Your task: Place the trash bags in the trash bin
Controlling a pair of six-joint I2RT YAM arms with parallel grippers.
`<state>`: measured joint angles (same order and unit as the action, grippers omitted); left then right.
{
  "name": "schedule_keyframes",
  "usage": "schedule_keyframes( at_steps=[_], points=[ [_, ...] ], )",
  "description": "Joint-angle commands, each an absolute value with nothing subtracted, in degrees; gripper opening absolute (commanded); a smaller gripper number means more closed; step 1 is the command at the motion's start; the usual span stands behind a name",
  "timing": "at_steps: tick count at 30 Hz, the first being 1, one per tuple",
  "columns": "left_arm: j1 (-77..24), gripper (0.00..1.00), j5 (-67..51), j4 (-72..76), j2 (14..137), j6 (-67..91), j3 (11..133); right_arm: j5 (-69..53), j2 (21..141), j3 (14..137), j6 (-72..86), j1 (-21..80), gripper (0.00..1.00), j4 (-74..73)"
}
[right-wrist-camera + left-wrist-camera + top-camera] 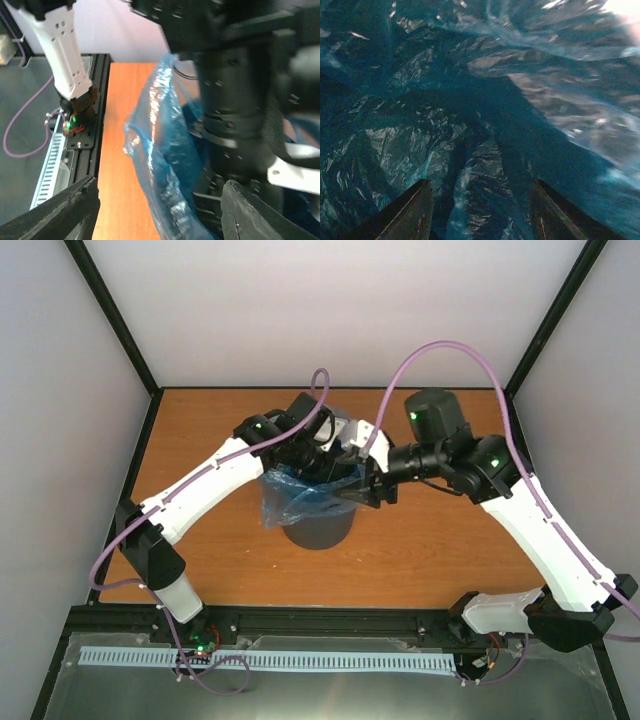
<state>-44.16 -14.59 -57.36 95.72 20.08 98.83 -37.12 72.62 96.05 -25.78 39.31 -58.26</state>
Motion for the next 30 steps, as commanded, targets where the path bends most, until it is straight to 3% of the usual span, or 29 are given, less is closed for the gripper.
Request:
schedule_keyframes(
  at_steps=[1, 18, 30],
  points=[
    [-44.74, 0.54, -12.52, -50.91, 93.64, 22.85, 95.47, -29.3, 73.56, 94.28, -29.1, 45.65, 0.68, -57.28],
    [-44.71, 0.58, -12.38, -51.41, 98.16, 23.64, 99.31, -13.48, 79.38, 87.16, -33.68, 62.43, 0.68, -48.99],
    [-44.71, 0.58, -14.52, -50.54, 93.84, 24.17, 101.37, -6.81, 79.73, 85.77, -34.02, 63.81, 0.68, -47.64]
  ],
)
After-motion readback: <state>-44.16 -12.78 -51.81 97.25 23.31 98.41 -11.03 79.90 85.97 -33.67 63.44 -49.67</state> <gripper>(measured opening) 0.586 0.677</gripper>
